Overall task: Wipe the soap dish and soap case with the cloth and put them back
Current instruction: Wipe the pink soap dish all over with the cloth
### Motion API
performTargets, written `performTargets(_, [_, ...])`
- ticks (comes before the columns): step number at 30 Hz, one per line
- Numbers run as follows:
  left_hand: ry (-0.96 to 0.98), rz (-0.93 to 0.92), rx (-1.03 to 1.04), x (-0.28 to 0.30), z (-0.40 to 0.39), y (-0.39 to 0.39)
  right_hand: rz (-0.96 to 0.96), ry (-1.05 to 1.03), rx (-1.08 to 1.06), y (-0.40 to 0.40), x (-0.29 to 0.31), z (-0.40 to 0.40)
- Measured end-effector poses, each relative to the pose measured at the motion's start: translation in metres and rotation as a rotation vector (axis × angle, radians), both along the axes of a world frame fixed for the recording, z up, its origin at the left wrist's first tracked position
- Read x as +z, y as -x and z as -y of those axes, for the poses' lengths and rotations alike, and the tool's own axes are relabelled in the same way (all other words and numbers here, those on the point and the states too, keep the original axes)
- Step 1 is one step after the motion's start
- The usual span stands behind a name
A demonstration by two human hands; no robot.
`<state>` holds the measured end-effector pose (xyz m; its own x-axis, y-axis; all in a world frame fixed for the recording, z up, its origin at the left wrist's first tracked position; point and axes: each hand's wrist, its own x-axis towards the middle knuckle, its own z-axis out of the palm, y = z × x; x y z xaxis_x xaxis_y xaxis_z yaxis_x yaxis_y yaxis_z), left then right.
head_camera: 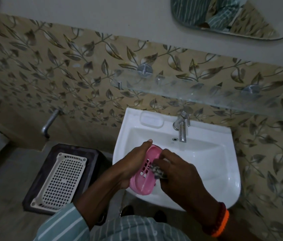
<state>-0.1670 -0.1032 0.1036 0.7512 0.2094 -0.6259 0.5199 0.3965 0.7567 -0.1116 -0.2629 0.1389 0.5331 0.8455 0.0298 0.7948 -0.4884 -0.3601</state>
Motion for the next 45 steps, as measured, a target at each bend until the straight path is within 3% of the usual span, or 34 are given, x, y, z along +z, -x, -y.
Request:
performTargets(5, [-0.038, 0.029, -0.011, 0.006, -0.001, -0.006, -0.170, 0.017, 0.137, 0.029, -0.003, 0.010])
performTargets(10, [0.015, 0.045, -0.012, 0.004, 0.006, 0.001, 0.089, 0.066, 0.029, -0.012, 0.015, -0.001])
performTargets(13, [-0.101, 0.097, 0.011, 0.007, 0.007, -0.004, 0.149, 0.093, -0.028, -0.012, 0.016, -0.004])
performTargets(17, [-0.264, 0.184, 0.019, 0.017, 0.002, -0.011, -0.084, -0.024, -0.034, 0.011, 0.005, -0.003])
performTargets(20, [-0.279, 0.201, 0.020, 0.019, -0.002, -0.011, -0.241, -0.003, 0.017, 0.030, 0.001, 0.001])
performTargets(28, [-0.125, 0.094, 0.018, 0.017, 0.007, -0.005, 0.220, 0.141, 0.051, -0.017, 0.026, -0.003])
performTargets(30, [-0.170, 0.122, 0.065, 0.019, 0.005, -0.008, 0.162, 0.137, 0.092, -0.007, 0.024, -0.002])
performTargets(34, [-0.199, 0.166, 0.070, 0.025, 0.002, -0.009, -0.150, 0.126, 0.144, 0.019, 0.018, -0.001])
performTargets(36, [-0.196, 0.147, 0.027, 0.025, 0.004, -0.008, -0.082, 0.106, 0.165, 0.006, 0.017, -0.003])
performTargets(40, [-0.157, 0.118, 0.022, 0.025, 0.009, -0.008, 0.282, 0.160, 0.174, -0.028, 0.027, -0.006])
performTargets(42, [-0.169, 0.127, 0.039, 0.025, 0.009, -0.009, 0.276, 0.180, 0.195, -0.021, 0.029, -0.005])
performTargets(45, [-0.178, 0.177, 0.116, 0.026, 0.008, -0.011, 0.052, 0.139, 0.197, 0.008, 0.015, -0.005])
